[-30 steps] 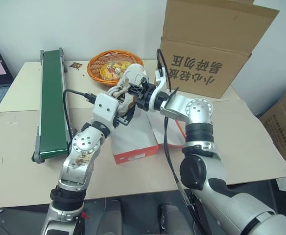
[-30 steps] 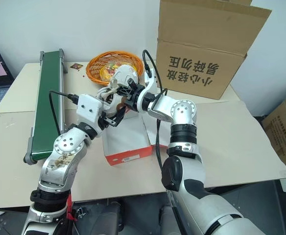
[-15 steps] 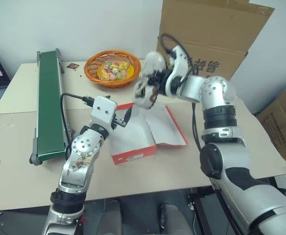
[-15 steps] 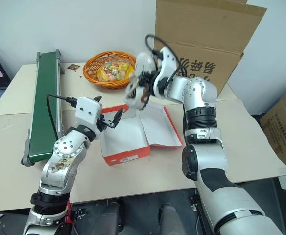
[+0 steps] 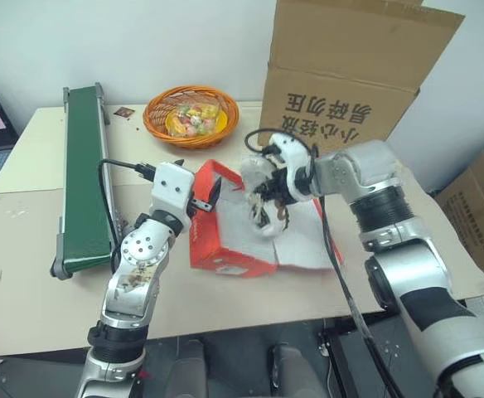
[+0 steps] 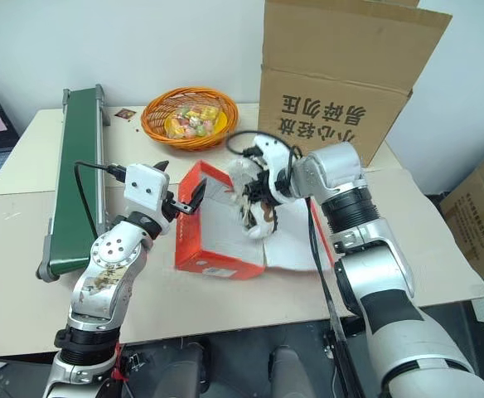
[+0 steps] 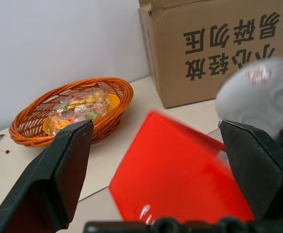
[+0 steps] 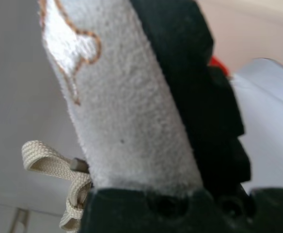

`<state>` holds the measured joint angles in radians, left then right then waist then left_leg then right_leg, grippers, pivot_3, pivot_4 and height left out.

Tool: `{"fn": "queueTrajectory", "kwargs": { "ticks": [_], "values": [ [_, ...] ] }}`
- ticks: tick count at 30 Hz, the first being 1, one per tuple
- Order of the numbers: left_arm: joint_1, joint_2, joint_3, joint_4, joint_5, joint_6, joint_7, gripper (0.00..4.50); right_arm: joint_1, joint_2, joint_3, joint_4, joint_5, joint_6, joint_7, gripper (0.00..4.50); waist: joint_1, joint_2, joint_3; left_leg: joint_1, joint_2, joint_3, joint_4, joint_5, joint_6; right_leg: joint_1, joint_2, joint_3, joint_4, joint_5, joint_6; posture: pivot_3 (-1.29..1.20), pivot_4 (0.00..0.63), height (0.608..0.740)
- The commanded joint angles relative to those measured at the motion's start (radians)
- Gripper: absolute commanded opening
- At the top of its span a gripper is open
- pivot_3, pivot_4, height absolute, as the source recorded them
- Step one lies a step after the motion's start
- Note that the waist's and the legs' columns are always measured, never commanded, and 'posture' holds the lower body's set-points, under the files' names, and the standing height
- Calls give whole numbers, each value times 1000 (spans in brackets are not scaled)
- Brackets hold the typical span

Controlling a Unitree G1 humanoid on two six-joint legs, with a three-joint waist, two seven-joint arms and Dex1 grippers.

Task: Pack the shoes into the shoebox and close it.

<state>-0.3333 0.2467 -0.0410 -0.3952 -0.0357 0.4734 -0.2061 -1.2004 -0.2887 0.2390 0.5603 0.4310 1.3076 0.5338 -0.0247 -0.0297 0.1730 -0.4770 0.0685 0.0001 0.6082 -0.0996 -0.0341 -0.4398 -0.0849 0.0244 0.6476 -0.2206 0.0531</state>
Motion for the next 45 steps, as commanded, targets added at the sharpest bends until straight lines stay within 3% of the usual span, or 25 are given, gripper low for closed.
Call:
{"fn": "queueTrajectory", "kwargs": {
  "ticks": [1,9,14,19,22,25,29,35,39,45],
  "values": [
    [6,-5,2,-18,11,-33,9,4406,-170,29,-61,37,-9,-11,20,620,2,1,1,0,0,0,0,0,0,0,0,0,0,0,0,0,150,709],
    [-11,-8,8,4,12,-43,10,4406,-256,79,-165,139,-27,-49,-12,620,16,1,1,0,0,0,1,0,0,1,0,0,-1,0,0,0,150,709],
    [-26,-6,11,21,11,-53,6,4406,-246,86,-247,102,4,113,-53,620,16,1,1,-1,0,0,0,0,0,1,0,0,-1,0,0,0,150,709],
    [-25,-4,13,33,11,-69,1,4406,-132,64,-342,-34,41,305,-165,620,16,1,1,-1,0,0,0,0,0,1,0,0,-1,0,0,0,150,709],
    [-23,-6,14,35,9,-75,1,4406,-21,29,-339,-139,224,307,-286,620,17,1,1,-1,0,0,1,0,0,2,0,0,-1,0,0,0,150,709],
    [-21,-10,13,36,8,-81,1,4406,110,16,-352,-254,499,307,-499,620,14,1,1,-1,0,0,1,0,0,2,0,0,-1,0,1,0,150,709],
    [-23,-18,12,34,6,-82,3,4406,311,98,-436,-386,752,307,-847,620,9,1,1,0,0,-1,1,0,1,3,0,0,0,0,1,0,150,709],
    [-33,-22,3,38,5,-80,-7,4406,423,426,-620,-500,836,307,-1294,620,3,1,1,1,3,-1,1,1,2,3,5,3,0,0,1,0,150,709],
    [-37,-18,5,40,3,-79,-12,4406,403,430,-643,-484,901,307,-1407,620,17,1,1,0,3,-3,3,1,2,6,6,2,-4,0,1,0,150,709],
    [-42,-14,7,47,2,-83,-16,4406,348,358,-628,-420,964,307,-1459,620,7,1,1,0,3,-3,2,0,3,5,7,4,-5,1,2,0,150,709]
  ]
}}
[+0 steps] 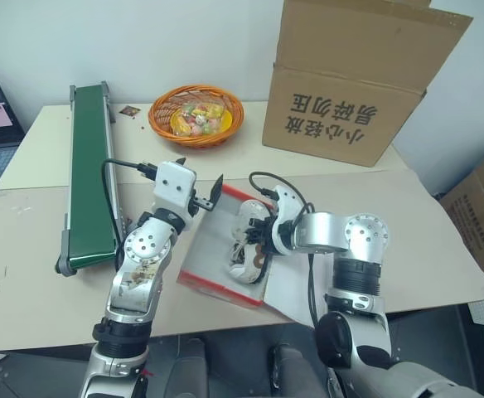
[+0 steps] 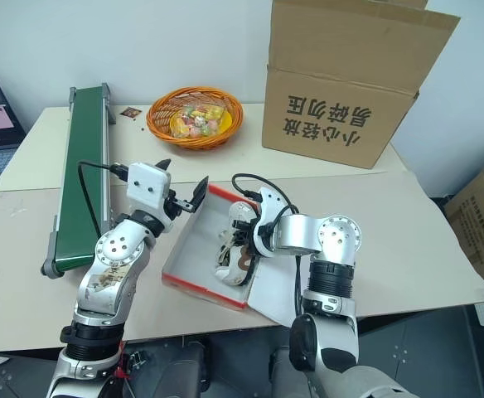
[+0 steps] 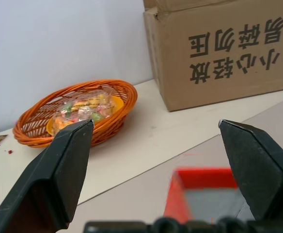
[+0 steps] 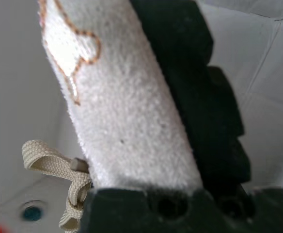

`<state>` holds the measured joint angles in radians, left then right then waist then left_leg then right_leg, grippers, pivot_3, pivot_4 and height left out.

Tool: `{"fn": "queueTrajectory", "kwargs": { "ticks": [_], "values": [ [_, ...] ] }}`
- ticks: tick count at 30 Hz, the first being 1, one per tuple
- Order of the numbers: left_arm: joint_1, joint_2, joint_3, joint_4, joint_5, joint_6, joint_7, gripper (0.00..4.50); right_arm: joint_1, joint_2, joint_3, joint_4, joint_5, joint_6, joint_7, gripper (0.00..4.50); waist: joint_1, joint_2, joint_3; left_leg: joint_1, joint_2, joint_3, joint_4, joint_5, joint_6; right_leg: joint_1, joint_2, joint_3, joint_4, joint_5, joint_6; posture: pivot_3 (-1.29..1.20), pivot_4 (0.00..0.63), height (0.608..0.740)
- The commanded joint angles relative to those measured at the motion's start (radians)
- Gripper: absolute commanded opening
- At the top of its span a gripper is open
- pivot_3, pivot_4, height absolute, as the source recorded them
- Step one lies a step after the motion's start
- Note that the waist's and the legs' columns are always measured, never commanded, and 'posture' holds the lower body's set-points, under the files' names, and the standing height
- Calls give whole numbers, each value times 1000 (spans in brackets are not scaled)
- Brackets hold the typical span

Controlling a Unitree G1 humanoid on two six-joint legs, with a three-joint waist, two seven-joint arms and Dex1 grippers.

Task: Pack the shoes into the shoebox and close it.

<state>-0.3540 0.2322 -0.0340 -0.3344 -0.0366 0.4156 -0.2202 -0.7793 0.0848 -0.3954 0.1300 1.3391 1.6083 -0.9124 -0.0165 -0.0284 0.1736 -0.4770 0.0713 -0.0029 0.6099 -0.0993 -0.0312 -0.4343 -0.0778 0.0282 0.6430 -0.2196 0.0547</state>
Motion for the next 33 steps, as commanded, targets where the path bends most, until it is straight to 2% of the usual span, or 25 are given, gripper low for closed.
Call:
{"fn": "queueTrajectory", "kwargs": {
  "ticks": [1,5,7,9,13,15,20,24,28,33],
  "values": [
    [-23,0,-1,-13,4,-25,-1,4406,-82,-25,5,19,62,6,-19,620,-3,0,0,0,0,0,0,0,0,0,0,0,1,0,0,0,150,709],
    [-9,49,-30,-42,-19,1,-87,4406,-64,-88,45,15,151,6,-63,620,-2,0,0,0,0,0,0,0,0,0,0,1,0,0,0,0,150,709],
    [0,87,-5,-104,-140,99,-188,4406,-46,-133,86,12,207,6,-78,620,-2,0,0,0,0,0,0,0,0,0,0,1,0,0,0,0,150,709],
    [22,173,25,-192,-239,181,-297,4406,-38,-176,126,14,256,1,-89,620,-3,0,0,-1,0,0,0,0,0,0,0,1,-1,0,0,0,150,709],
    [72,353,179,-352,-457,406,-409,4406,-13,-263,232,3,396,-79,-137,620,-23,0,0,-1,0,0,-1,0,0,-2,0,2,1,0,-1,0,150,709],
    [94,433,281,-423,-616,517,-451,4406,3,-312,295,-13,479,-140,-167,620,-28,0,0,0,1,0,-1,0,1,-2,1,2,1,-1,-2,0,150,709],
    [124,600,517,-434,-992,683,-529,4406,33,-413,441,-65,626,-271,-204,620,-30,0,0,0,1,0,-1,0,1,-2,1,2,0,-4,-5,0,150,709],
    [189,693,499,-454,-1038,689,-566,4406,66,-444,499,-113,633,-320,-176,620,-28,0,0,0,1,0,-1,0,1,-1,1,2,-1,-8,-3,0,150,709],
    [206,712,462,-463,-1065,671,-542,4406,89,-474,529,-150,633,-352,-153,620,-22,0,0,0,1,0,0,0,1,-1,1,3,-1,-7,-3,0,150,709],
    [209,740,413,-453,-1029,630,-543,4406,158,-517,553,-221,633,-384,-141,620,-19,0,0,0,1,0,-1,-1,0,-1,1,3,-2,-7,-6,0,150,709]
  ]
}}
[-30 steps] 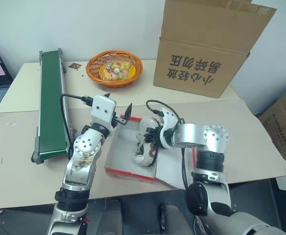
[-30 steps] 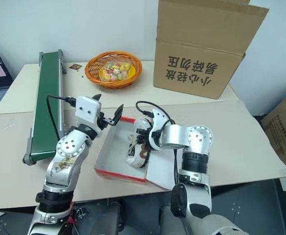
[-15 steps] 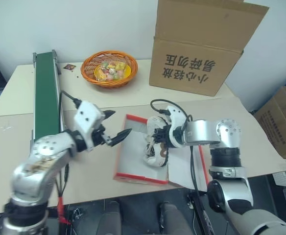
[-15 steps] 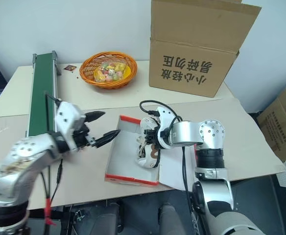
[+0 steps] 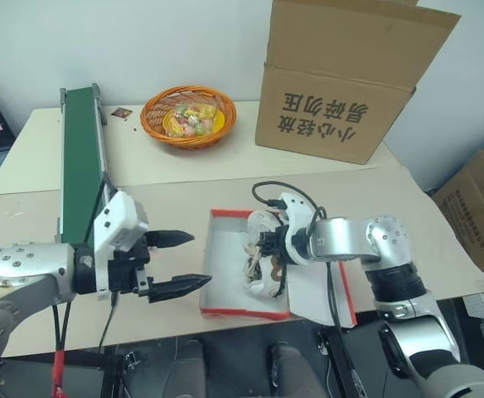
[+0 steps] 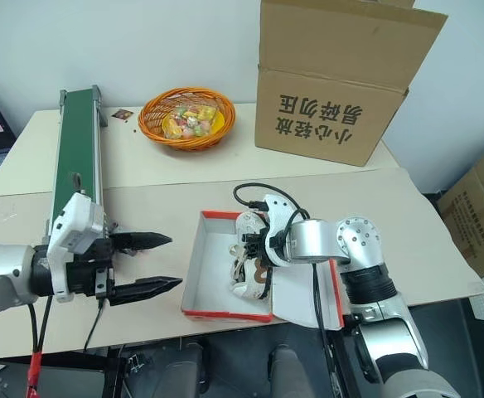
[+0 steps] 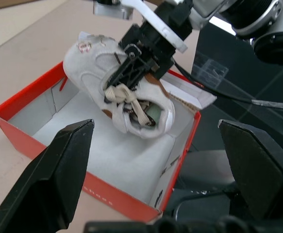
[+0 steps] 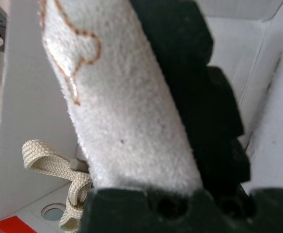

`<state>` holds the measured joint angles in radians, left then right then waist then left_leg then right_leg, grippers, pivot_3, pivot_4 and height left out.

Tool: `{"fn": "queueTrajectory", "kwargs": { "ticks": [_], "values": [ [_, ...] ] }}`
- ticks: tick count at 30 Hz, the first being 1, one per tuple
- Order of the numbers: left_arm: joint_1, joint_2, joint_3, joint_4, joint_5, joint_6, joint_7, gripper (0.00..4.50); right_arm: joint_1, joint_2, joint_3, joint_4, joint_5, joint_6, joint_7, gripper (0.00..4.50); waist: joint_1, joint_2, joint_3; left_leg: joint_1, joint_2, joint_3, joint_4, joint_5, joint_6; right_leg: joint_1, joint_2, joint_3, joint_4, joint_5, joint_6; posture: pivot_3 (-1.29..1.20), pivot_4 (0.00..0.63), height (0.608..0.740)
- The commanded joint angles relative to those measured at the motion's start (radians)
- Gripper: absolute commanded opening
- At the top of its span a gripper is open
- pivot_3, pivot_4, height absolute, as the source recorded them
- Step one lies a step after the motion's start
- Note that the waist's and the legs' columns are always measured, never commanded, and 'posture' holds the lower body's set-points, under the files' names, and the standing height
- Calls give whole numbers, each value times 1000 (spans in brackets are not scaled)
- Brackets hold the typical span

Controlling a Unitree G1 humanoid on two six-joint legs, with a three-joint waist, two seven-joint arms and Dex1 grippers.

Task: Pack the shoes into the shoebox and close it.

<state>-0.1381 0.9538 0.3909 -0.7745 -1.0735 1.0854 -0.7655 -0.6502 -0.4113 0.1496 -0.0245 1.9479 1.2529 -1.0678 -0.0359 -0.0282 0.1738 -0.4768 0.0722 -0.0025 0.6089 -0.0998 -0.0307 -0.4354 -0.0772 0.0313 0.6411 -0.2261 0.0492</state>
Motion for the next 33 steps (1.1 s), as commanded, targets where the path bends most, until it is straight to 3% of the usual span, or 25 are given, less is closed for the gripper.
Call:
{"fn": "queueTrajectory", "kwargs": {
  "ticks": [1,2,4,6,13,22,26,33],
  "values": [
    [-13,18,-16,-8,3,-44,5,4406,30,-29,13,-71,24,-35,14,620,0,0,0,0,0,0,0,0,0,-1,0,0,0,1,-2,0,150,709],
    [-18,18,-21,-5,1,-47,8,4500,29,-36,17,-73,24,-40,15,576,-1,0,0,0,0,1,0,0,0,-1,0,1,0,2,-3,0,150,709],
    [-22,25,-35,1,10,-57,1,4500,11,-67,32,-64,24,-44,10,1587,-1,0,0,0,0,1,0,0,0,-1,0,1,0,2,-2,0,150,709],
    [-30,31,-55,14,30,-73,1,4500,-10,-92,43,-55,24,-49,16,2073,-1,0,0,0,0,1,0,0,0,-1,0,1,0,1,-2,0,150,709],
    [-62,36,-87,32,24,-88,15,4500,-42,-132,65,-57,24,-77,34,4466,0,0,0,0,0,1,0,0,0,-1,0,2,0,1,-2,0,150,709],
    [-71,43,-96,41,28,-100,20,4500,-105,-141,94,-45,24,-76,73,4466,0,0,0,0,0,2,0,0,0,-1,0,2,0,2,-2,0,150,709],
    [-70,42,-108,42,38,-109,16,4500,-221,-169,80,-18,-65,-66,155,4466,1,0,0,0,0,2,1,0,0,-1,0,3,0,2,-2,0,150,709],
    [-68,15,-113,64,85,-141,45,4500,-293,-198,45,-54,-192,-59,301,4466,6,0,0,0,0,2,0,0,0,-2,0,3,0,2,-2,0,150,709]
  ]
}}
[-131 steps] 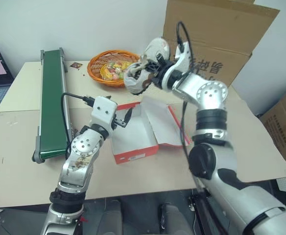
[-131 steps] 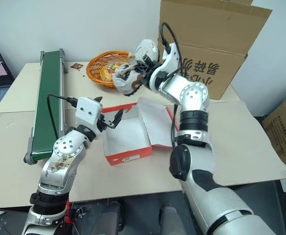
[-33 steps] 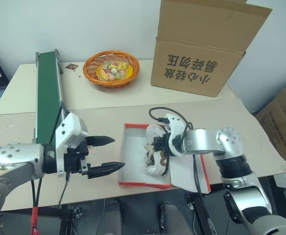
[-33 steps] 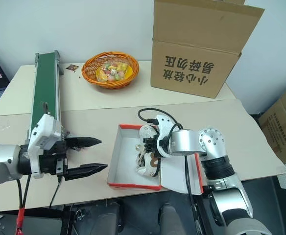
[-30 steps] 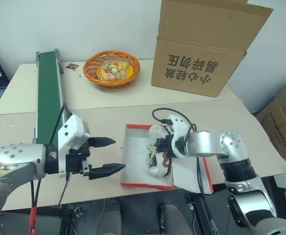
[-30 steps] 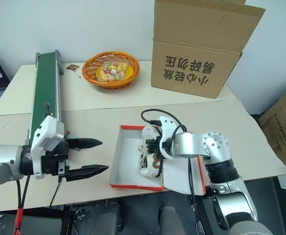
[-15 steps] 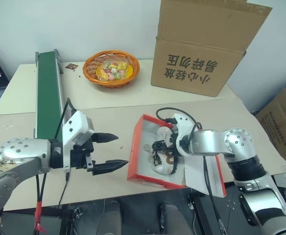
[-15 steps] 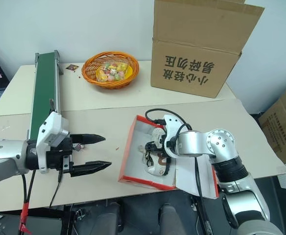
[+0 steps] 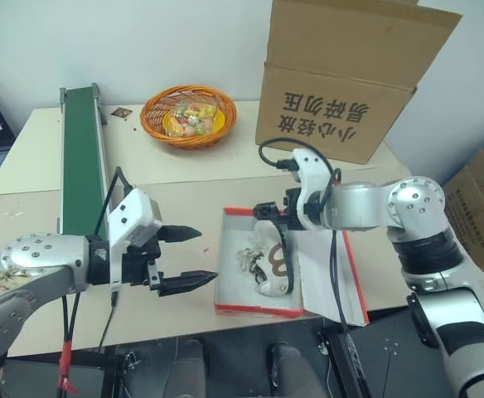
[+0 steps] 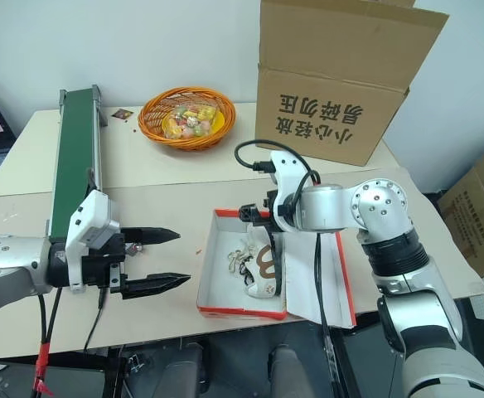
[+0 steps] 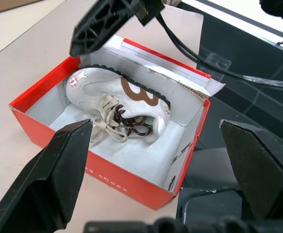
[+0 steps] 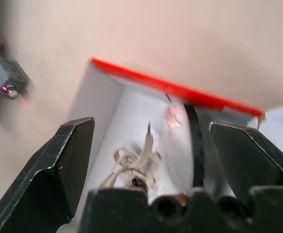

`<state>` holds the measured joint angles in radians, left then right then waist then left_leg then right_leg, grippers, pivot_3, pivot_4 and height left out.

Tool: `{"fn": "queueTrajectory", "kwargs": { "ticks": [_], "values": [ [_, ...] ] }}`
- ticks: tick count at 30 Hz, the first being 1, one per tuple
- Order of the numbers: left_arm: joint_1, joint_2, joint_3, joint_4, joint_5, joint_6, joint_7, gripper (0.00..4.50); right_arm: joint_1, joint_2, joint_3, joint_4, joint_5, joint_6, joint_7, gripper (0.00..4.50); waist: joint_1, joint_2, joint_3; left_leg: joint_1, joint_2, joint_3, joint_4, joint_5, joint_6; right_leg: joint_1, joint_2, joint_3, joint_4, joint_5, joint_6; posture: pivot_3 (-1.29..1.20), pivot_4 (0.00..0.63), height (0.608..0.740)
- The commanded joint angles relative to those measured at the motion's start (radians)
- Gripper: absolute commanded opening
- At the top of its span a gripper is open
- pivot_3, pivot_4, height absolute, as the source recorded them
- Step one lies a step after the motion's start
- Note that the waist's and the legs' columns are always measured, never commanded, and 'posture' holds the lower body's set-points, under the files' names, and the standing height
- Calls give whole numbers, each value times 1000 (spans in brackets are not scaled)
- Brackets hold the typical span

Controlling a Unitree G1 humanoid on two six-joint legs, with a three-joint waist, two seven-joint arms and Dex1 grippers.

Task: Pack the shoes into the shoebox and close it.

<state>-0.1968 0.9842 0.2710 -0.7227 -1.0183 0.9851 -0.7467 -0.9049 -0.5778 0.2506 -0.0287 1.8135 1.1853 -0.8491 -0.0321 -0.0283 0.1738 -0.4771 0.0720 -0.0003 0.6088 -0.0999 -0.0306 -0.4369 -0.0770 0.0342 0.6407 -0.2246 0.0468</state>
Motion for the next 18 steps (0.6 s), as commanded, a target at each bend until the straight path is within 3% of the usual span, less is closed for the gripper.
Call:
{"fn": "queueTrajectory", "kwargs": {
  "ticks": [1,8,12,14,18],
  "values": [
    [-4,-32,10,21,42,-51,47,4500,-38,-38,-71,-64,-86,2,121,4466,6,0,0,0,0,0,0,0,0,0,0,0,0,0,0,0,150,709],
    [-58,-277,57,72,155,-86,431,4500,-8,-80,-148,-171,-424,-123,462,4466,20,0,0,0,0,1,1,0,0,0,0,1,0,0,1,0,150,709],
    [-123,-467,72,74,352,-127,786,4500,78,-103,-81,-308,-751,-381,813,4466,27,-1,0,0,-2,2,1,0,0,0,-1,2,0,1,3,0,150,709],
    [-149,-548,77,67,444,-139,919,4500,150,-62,-60,-358,-824,-489,993,4466,26,-4,-2,0,-1,1,1,0,0,1,0,2,0,1,13,0,150,709],
    [-157,-574,41,92,622,-153,1033,4500,222,1,42,-353,-961,-616,1303,4466,19,-4,-2,1,-1,1,2,0,1,1,1,3,1,2,13,0,150,709]
  ]
}}
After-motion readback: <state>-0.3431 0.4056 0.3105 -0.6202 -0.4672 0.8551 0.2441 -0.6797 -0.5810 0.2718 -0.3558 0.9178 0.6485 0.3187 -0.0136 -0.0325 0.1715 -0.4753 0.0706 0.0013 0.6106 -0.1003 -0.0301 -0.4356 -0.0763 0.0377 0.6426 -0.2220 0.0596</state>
